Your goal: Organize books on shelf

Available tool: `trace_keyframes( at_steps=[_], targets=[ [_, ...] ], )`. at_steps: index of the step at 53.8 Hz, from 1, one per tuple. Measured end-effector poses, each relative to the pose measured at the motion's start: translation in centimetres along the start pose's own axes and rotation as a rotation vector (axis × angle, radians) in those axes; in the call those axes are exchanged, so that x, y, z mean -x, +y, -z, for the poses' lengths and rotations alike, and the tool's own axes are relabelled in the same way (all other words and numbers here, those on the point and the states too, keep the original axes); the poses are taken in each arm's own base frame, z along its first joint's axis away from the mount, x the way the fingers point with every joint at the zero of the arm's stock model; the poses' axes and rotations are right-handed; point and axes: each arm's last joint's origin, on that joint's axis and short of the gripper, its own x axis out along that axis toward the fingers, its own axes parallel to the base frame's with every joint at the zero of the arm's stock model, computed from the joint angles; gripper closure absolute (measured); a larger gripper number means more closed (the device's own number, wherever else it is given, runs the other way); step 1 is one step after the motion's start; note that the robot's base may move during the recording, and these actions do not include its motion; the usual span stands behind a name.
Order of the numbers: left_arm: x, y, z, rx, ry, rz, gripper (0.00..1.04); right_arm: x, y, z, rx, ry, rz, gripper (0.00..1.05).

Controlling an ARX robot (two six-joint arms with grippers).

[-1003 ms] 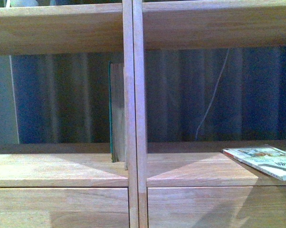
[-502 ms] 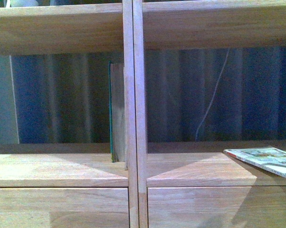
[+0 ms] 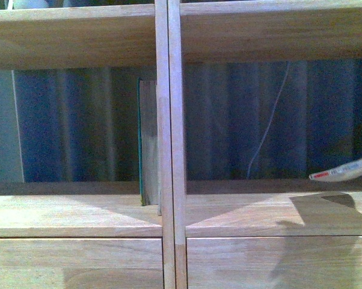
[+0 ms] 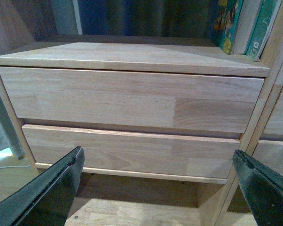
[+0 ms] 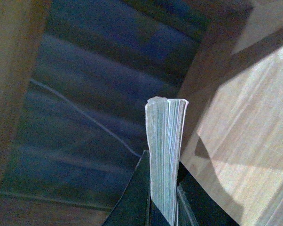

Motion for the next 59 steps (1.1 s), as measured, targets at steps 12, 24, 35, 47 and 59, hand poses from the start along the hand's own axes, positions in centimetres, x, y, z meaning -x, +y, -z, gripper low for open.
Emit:
trace_keyframes(
  at_steps=[12,24,35,47,59],
  targets=[
    [0.0,0.0,0.0,0.000,0.000,0.000,0.07,3.4,2.4,-0.8,0.033,0.024,-0.096,0.97],
    [0.0,0.0,0.0,0.000,0.000,0.000,0.07,8.8,2.0,-2.0,0.076,0.029,-0.160,0.97],
    [0.0,0.0,0.0,0.000,0.000,0.000,0.07,14.0,1.7,-3.1,0.122,0.009,-0.224,0.97],
    [0.0,0.0,0.0,0.000,0.000,0.000,0.07,18.2,3.2,-3.5,0.144,-0.011,-0.327,0.97],
    [0.0,0.0,0.0,0.000,0.000,0.000,0.07,20.5,6.3,-2.3,0.173,0.005,-0.456,0.97]
  ],
)
